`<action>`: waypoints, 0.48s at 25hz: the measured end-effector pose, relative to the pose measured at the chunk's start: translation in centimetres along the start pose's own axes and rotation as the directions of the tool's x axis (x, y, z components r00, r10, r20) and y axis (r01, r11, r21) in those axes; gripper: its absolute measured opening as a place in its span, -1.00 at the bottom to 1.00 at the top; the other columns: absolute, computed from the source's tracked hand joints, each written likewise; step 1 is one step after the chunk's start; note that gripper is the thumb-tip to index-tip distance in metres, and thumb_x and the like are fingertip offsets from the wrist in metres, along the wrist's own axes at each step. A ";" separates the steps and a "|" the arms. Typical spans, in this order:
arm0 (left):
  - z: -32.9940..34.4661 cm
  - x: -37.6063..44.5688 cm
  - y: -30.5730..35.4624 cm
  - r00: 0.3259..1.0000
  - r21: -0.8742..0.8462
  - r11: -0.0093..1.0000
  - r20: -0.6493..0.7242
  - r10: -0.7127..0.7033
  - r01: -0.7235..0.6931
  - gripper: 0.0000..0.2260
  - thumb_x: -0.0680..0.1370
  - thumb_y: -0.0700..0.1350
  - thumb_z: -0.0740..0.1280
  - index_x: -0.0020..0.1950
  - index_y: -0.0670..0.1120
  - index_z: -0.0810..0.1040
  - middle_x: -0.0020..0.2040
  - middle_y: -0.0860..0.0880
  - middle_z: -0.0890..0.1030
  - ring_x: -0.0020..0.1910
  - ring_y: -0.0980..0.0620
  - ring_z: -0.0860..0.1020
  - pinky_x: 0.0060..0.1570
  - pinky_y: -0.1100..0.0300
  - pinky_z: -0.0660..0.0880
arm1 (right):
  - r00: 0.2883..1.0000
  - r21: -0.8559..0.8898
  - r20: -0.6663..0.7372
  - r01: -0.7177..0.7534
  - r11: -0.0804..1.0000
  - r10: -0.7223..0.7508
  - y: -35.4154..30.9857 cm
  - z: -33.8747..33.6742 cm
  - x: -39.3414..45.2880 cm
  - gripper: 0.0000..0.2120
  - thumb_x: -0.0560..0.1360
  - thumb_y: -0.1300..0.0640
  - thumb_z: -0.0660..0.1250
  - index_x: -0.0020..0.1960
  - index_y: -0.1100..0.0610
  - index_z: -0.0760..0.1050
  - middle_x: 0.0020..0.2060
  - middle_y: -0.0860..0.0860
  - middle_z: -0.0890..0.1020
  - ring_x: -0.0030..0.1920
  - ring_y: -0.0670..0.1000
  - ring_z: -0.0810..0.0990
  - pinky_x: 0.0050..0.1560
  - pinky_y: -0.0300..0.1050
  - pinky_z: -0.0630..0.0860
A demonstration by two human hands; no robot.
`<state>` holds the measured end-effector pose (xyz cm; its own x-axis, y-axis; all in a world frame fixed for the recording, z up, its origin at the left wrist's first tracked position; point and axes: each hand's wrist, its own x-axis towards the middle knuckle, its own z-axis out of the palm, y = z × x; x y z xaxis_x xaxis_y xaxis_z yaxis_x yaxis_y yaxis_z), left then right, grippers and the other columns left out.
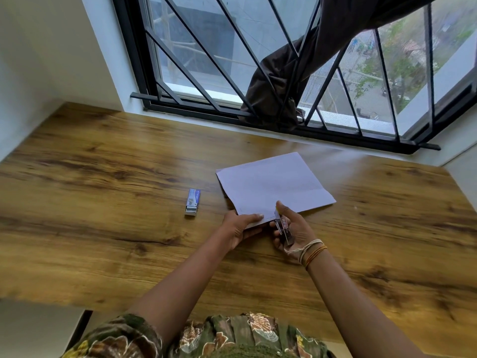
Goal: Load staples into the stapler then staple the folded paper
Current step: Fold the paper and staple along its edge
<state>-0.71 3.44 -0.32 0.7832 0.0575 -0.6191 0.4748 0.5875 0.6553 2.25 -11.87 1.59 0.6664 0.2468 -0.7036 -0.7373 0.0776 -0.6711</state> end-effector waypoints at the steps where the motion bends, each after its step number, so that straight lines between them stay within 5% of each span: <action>1: 0.0 0.0 0.0 1.000 0.002 1.000 0.002 0.002 -0.002 -0.73 0.41 -0.38 0.45 0.07 -0.20 0.54 0.02 -0.17 0.63 -0.02 -0.13 0.62 0.00 -0.02 0.61 | 1.000 -0.011 0.005 -0.005 1.000 0.005 0.0 0.0 0.0 -0.54 0.35 -0.27 0.41 -0.11 0.13 0.53 -0.39 -0.01 0.56 -0.51 -0.07 0.47 -0.49 -0.25 0.38; 12: -0.3 -0.3 0.3 1.000 -0.001 1.000 0.022 -0.001 0.001 -0.70 0.42 -0.39 0.39 0.11 -0.19 0.48 -0.03 -0.23 0.63 -0.24 -0.15 0.66 -0.16 0.01 0.65 | 0.976 0.143 -0.198 0.125 0.982 -0.096 -1.7 -2.7 1.0 -0.65 0.41 -0.21 0.36 -0.07 0.08 0.50 -0.49 -0.02 0.43 -0.60 -0.07 0.36 -0.56 -0.31 0.31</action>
<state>-0.94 3.79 -0.06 0.7916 0.0391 -0.6097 0.4750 0.5883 0.6545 4.44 -14.32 1.40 0.7428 0.0422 -0.6682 -0.6561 0.2449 -0.7138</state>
